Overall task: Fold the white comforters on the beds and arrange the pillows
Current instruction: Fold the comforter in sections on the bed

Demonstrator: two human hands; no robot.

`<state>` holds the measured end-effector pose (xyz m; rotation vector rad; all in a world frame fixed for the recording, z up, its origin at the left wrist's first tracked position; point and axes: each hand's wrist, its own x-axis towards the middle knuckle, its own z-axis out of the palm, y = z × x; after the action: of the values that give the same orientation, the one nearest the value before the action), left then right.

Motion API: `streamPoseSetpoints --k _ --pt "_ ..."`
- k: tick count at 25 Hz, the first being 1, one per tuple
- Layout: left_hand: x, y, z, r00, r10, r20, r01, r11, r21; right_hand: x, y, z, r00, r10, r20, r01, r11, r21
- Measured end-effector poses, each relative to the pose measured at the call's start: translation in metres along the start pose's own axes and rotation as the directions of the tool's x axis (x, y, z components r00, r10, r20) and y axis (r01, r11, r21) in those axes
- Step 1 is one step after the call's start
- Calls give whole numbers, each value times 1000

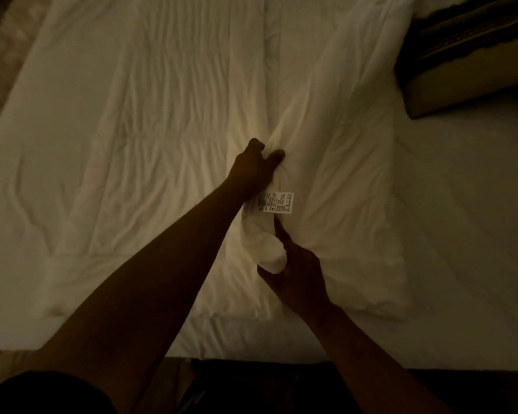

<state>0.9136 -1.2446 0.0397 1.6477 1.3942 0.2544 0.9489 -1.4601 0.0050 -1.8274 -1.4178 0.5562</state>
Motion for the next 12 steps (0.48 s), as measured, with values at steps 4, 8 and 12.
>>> streamPoseSetpoints --k 4,8,12 --pt "2 -71 -98 998 32 -58 -32 999 -5 15 -76 72 998 -43 47 46 996 -82" --pt "-3 -156 -191 994 59 -93 -62 998 -30 23 -149 142 965 -10 263 41 993 -113" --pt "-23 -231 -284 988 -11 -156 12 1000 2 33 -222 219 878 -11 479 63 994 -93"
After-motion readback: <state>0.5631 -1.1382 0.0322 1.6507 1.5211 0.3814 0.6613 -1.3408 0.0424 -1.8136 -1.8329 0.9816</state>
